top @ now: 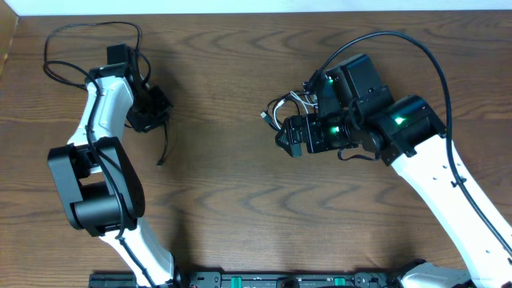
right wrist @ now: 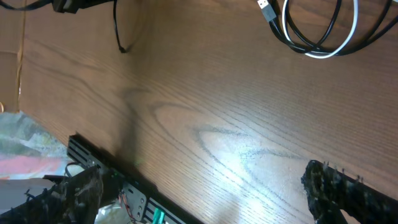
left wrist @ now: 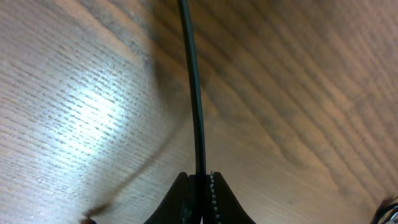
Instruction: Untangle cables
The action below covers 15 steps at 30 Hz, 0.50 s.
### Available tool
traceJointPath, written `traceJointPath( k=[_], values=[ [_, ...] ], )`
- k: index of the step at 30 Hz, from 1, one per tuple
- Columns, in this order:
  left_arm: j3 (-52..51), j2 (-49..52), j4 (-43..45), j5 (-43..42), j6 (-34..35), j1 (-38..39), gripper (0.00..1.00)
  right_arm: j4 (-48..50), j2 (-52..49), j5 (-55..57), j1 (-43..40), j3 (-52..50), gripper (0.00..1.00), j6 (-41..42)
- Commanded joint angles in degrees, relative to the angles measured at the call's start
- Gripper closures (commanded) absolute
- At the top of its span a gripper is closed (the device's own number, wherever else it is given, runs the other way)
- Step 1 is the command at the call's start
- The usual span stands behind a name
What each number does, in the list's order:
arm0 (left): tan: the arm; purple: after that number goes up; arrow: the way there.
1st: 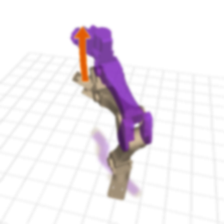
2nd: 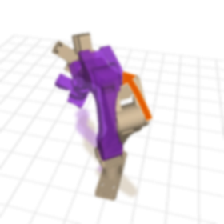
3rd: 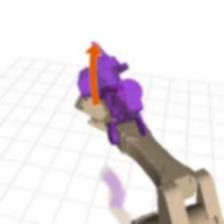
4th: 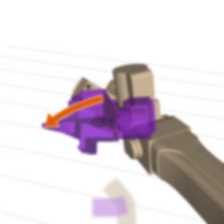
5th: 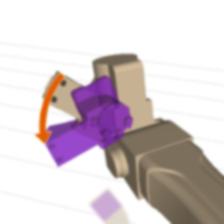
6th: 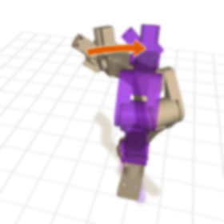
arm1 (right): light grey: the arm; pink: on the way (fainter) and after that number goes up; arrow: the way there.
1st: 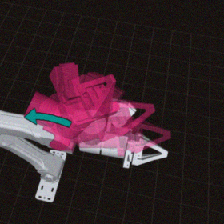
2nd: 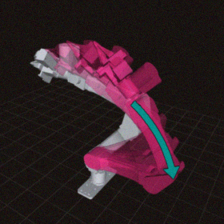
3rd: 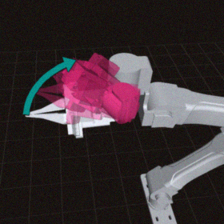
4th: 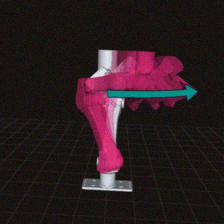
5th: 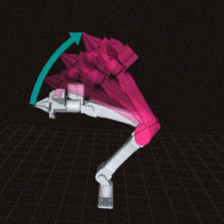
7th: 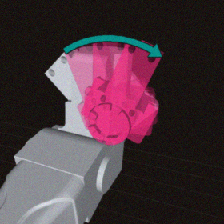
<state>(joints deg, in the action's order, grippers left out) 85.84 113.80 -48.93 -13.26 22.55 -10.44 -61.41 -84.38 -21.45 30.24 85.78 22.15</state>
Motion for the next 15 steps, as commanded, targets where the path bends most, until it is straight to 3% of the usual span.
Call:
traceJointPath(
  k=[1, 7, 10, 13, 14, 15],
  values=[
    [-0.24, -0.61, 2.25, -0.35, 0.83, -0.15, 0.92, 0.31, 0.35, -0.79, 0.24, -0.09, 0.01, -0.09],
    [1.51, -0.70, 18.62, -11.10, 6.36, -1.55, 0.93, 0.15, 0.35, -0.79, 0.24, -0.09, 0.01, -0.09],
    [2.69, -0.76, 36.94, -17.75, 18.12, -3.21, 0.93, 0.11, 0.35, -0.76, 0.24, -0.09, 0.01, -0.09],
    [2.73, -0.76, 57.22, -18.21, 27.28, -4.39, 0.92, 0.15, 0.35, -0.76, 0.24, -0.09, 0.01, -0.09],
    [2.73, -0.74, 61.09, -16.81, 28.30, -4.39, 0.86, 0.13, 0.35, -0.76, 0.24, -0.09, 0.01, -0.09],
    [2.73, -0.74, 63.04, -14.84, 28.50, -4.39, 0.52, 0.13, 0.35, -0.76, 0.24, -0.09, 0.01, -0.09]
  ],
)
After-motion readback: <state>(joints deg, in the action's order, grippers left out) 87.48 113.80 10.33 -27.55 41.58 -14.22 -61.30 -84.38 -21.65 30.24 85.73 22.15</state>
